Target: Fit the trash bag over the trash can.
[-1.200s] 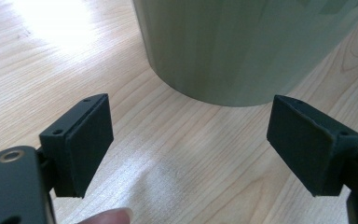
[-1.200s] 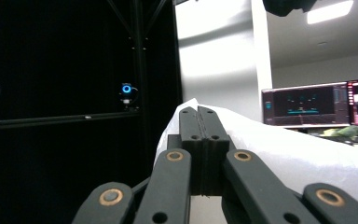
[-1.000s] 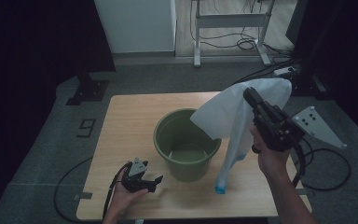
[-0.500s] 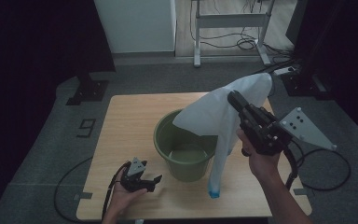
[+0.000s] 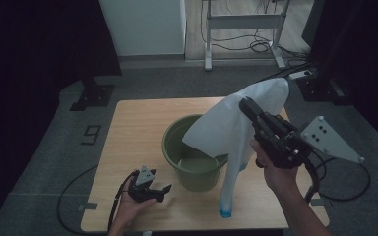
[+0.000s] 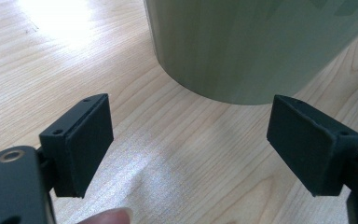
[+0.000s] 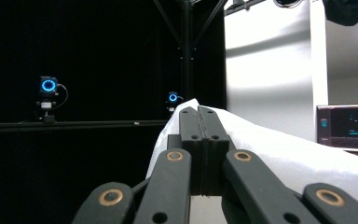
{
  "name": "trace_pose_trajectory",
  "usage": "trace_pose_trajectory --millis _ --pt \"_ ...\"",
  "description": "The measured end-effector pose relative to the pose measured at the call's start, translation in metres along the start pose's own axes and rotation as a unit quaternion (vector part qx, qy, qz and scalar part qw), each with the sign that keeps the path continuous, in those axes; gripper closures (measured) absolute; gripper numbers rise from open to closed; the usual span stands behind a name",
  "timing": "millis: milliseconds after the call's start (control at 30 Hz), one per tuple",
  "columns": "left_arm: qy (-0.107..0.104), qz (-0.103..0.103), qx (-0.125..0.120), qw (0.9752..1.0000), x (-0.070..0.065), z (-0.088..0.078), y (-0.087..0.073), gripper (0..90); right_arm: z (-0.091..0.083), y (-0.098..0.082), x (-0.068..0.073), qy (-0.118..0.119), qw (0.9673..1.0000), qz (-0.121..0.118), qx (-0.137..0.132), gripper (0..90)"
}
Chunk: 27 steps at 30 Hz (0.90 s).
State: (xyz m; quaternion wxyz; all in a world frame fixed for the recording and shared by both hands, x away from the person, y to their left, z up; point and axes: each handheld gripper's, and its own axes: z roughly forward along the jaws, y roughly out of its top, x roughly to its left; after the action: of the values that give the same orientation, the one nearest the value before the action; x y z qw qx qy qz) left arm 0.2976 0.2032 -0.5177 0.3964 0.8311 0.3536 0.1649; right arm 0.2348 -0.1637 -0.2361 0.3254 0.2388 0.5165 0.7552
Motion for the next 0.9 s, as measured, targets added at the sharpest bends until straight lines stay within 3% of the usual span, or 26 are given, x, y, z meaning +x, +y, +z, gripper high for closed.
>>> trace_pose_trajectory --millis 367,633,900 --pt "0.002 -0.001 -0.002 1.0000 0.003 -0.003 -0.001 14.3 0.019 -0.006 0.000 0.014 0.9998 0.012 0.010 89.4" --pt "0.003 -0.006 -0.008 0.9999 0.004 -0.007 0.000 14.3 0.031 -0.022 -0.001 0.022 0.9991 0.022 0.028 89.4" --pt "0.011 -0.010 -0.032 0.9994 0.006 -0.023 0.005 14.4 0.040 -0.020 0.002 0.035 0.9986 0.023 0.032 89.4"
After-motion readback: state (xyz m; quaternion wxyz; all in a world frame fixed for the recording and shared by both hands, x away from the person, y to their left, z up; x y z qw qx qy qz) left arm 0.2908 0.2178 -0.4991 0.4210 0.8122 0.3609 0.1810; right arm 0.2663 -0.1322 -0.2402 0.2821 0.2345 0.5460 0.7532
